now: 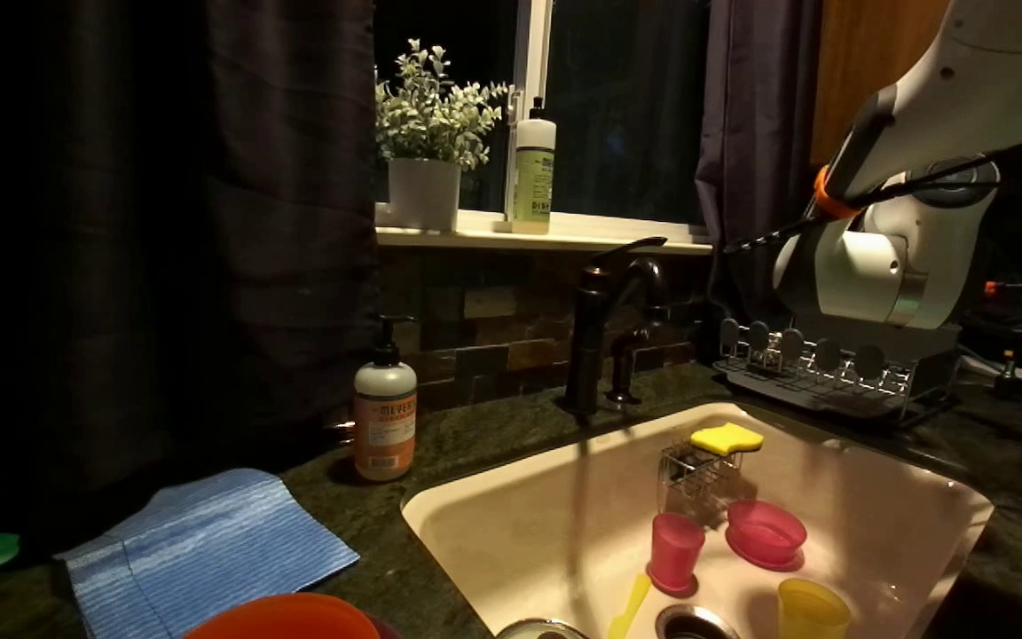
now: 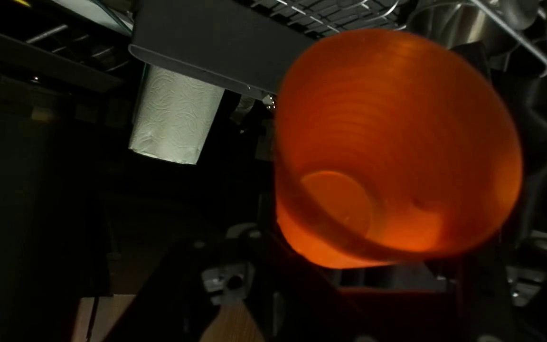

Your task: Remove the orange cup from the sink

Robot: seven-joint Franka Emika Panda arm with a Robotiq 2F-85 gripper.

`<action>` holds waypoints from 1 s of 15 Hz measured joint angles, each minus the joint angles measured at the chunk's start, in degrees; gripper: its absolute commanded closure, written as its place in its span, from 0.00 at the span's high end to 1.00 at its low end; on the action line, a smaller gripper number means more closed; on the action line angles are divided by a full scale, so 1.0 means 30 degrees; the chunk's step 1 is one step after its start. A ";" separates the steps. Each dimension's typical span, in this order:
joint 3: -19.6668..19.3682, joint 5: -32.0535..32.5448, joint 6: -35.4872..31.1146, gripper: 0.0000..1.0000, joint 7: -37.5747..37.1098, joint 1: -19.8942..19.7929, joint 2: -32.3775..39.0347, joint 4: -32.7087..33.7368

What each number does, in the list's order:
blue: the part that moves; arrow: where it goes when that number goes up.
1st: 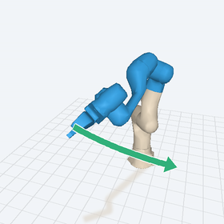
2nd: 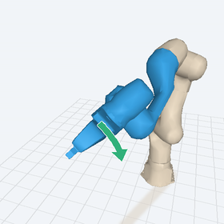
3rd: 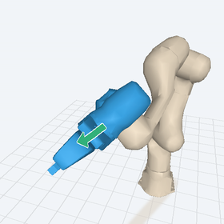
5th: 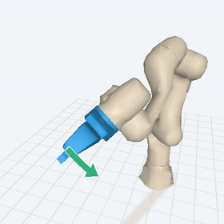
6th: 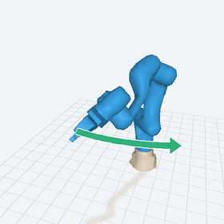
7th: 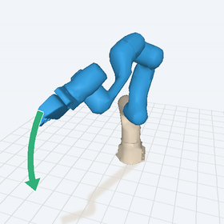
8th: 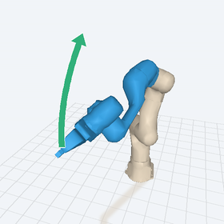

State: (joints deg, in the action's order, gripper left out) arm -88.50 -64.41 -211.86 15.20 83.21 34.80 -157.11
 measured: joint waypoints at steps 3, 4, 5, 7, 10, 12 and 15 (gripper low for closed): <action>0.0488 -0.0589 -0.0239 0.44 0.0790 -0.0278 -0.0206 -0.0003; 0.0680 -0.0684 -0.0404 0.44 0.0971 -0.0435 -0.0307 -0.0004; 0.0888 -0.0762 -0.0653 0.44 0.1118 -0.0639 -0.0401 -0.0007; 0.1310 -0.0896 -0.1251 0.44 0.1371 -0.1131 -0.0602 -0.0020; 0.1967 -0.0933 -0.2138 0.44 0.1442 -0.2100 -0.0883 -0.0051; 0.2447 -0.0934 -0.2479 0.44 0.1442 -0.2822 -0.1064 -0.0065; 0.3076 -0.0832 -0.2556 0.44 0.1317 -0.3760 -0.1390 -0.0056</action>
State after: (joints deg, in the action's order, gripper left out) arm -79.27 -66.91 -219.53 19.15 71.93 30.63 -157.28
